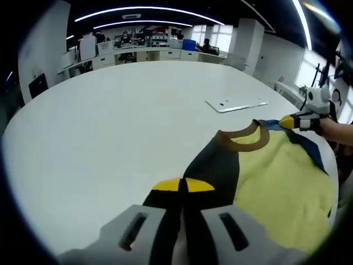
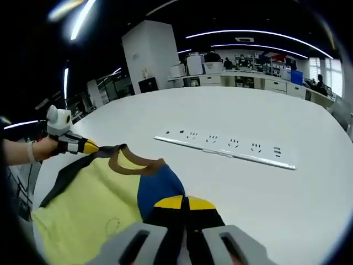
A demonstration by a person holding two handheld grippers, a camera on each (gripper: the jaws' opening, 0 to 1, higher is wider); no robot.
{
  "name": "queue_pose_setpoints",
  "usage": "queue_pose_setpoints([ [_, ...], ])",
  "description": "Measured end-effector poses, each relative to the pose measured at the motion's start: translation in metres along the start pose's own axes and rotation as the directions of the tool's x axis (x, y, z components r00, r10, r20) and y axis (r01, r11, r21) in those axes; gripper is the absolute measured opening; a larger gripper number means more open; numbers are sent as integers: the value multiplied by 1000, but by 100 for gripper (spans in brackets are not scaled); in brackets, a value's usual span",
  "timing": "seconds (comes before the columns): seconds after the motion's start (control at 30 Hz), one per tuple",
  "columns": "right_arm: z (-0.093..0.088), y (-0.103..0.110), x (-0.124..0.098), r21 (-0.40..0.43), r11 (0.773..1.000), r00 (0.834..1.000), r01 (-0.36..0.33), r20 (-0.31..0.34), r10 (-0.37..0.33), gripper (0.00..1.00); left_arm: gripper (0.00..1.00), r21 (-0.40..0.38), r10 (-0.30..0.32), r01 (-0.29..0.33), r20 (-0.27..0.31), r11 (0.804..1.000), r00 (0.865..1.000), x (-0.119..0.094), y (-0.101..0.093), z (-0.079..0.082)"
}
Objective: Fold the garment on the visible template until the final outline fits inside the template.
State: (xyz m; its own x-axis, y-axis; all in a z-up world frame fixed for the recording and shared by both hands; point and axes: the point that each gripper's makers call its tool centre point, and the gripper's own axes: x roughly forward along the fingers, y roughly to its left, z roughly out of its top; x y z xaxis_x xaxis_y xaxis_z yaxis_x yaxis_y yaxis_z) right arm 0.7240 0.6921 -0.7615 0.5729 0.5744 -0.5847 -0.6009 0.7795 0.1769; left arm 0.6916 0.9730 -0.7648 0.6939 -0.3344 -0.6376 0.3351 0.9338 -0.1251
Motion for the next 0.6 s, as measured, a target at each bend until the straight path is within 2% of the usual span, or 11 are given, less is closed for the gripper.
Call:
queue_pose_setpoints([
  [0.2,-1,1,1,-2,1000,1000,-5,-1,5,0,0,4,-8,8,5,1000,1000,-1,0,1],
  [0.23,-2,2,1,-6,1000,1000,-7,-2,7,0,3,2,-10,10,4,1000,1000,-1,0,0],
  [0.37,1,8,-8,-16,1000,1000,-15,23,16,2,24,51,-2,2,0,999,1000,-6,-1,-1],
  [0.43,4,14,-14,5,999,998,-51,47,50,9,29,62,-24,23,16,998,1000,-11,-7,2],
  [0.5,6,15,-22,-5,999,997,-43,70,44,19,34,78,-42,39,38,996,998,-18,-12,6],
  [0.6,9,23,-34,12,997,992,-74,99,73,34,46,100,-67,62,50,993,997,-25,-19,8],
])
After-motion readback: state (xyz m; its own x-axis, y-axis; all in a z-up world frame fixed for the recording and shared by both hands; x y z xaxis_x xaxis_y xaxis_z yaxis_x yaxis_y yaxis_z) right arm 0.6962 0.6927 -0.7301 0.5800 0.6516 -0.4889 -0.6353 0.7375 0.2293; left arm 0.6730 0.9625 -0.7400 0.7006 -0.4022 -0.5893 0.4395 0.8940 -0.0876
